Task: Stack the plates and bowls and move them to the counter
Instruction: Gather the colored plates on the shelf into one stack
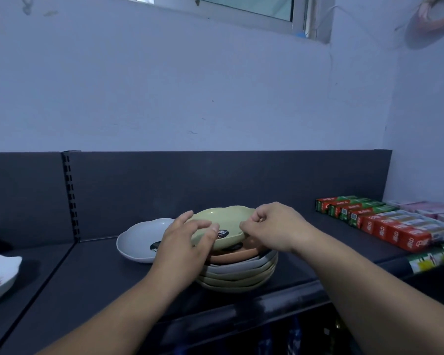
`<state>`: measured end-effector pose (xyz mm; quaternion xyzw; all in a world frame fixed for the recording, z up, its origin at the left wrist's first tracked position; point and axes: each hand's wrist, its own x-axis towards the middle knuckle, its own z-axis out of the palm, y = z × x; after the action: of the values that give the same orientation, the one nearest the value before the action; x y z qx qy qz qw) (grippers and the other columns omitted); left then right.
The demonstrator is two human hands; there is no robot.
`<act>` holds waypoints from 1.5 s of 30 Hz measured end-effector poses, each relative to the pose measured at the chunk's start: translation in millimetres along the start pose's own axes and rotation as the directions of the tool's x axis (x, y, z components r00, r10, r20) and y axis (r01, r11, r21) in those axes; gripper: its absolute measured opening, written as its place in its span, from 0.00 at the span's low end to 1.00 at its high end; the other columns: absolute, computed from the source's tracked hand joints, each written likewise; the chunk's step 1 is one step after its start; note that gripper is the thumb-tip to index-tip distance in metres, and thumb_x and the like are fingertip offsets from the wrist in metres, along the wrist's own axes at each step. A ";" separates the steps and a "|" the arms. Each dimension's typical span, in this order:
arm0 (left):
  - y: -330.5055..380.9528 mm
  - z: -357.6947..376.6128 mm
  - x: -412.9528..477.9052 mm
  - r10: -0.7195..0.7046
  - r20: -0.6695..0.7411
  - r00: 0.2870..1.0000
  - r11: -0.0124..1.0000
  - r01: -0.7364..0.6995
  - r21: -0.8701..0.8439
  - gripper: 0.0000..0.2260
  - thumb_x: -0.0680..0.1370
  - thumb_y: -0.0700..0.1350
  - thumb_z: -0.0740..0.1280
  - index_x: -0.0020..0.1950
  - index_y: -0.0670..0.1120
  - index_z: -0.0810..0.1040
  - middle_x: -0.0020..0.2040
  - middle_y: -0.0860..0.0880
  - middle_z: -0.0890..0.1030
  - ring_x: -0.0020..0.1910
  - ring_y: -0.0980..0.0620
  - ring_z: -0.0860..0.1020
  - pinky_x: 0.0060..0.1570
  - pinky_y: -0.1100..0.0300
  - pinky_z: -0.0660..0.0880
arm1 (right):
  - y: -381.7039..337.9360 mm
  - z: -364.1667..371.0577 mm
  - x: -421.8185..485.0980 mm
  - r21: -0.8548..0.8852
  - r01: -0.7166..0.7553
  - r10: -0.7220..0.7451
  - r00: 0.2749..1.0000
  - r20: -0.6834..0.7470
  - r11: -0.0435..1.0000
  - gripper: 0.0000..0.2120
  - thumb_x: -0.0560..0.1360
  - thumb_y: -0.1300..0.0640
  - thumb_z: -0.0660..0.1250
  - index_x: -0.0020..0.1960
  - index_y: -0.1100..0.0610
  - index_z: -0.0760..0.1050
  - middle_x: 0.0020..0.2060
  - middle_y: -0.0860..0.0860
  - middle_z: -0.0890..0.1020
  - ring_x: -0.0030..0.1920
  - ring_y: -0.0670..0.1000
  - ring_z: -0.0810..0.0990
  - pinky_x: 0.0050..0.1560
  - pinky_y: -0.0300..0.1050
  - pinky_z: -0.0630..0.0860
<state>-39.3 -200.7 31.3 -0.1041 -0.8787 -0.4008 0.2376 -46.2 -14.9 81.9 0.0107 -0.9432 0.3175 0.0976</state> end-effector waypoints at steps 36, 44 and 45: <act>-81.9 -66.0 18.3 -0.209 -0.139 0.968 0.977 0.212 0.008 0.10 0.77 0.49 0.66 0.58 0.54 0.77 0.64 0.53 0.73 0.63 0.54 0.72 0.54 0.63 0.65 | -62.3 52.3 8.7 0.034 0.159 -0.159 0.987 -0.023 0.987 0.07 0.74 0.43 0.67 0.48 0.43 0.80 0.47 0.41 0.81 0.48 0.44 0.79 0.38 0.33 0.68; -125.6 -87.3 35.2 -0.348 -0.038 0.937 0.937 0.349 0.029 0.18 0.76 0.49 0.66 0.66 0.51 0.73 0.68 0.50 0.70 0.56 0.52 0.73 0.52 0.62 0.67 | -97.4 91.9 21.3 0.078 0.227 -0.225 0.973 -0.044 0.971 0.11 0.74 0.46 0.67 0.56 0.43 0.78 0.54 0.42 0.76 0.51 0.43 0.73 0.50 0.37 0.65; -130.2 -87.8 37.6 -0.370 -0.001 0.929 0.928 0.370 0.049 0.20 0.76 0.49 0.66 0.67 0.51 0.71 0.69 0.49 0.70 0.55 0.52 0.73 0.51 0.61 0.67 | -100.5 95.8 22.6 0.070 0.234 -0.232 0.972 -0.043 0.970 0.12 0.74 0.46 0.67 0.57 0.42 0.77 0.55 0.42 0.75 0.52 0.43 0.72 0.50 0.38 0.65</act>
<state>-91.2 -352.6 14.6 0.0675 -0.8929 -0.4166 0.1569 -77.1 -151.8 71.5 0.1197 -0.9210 0.3391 0.1498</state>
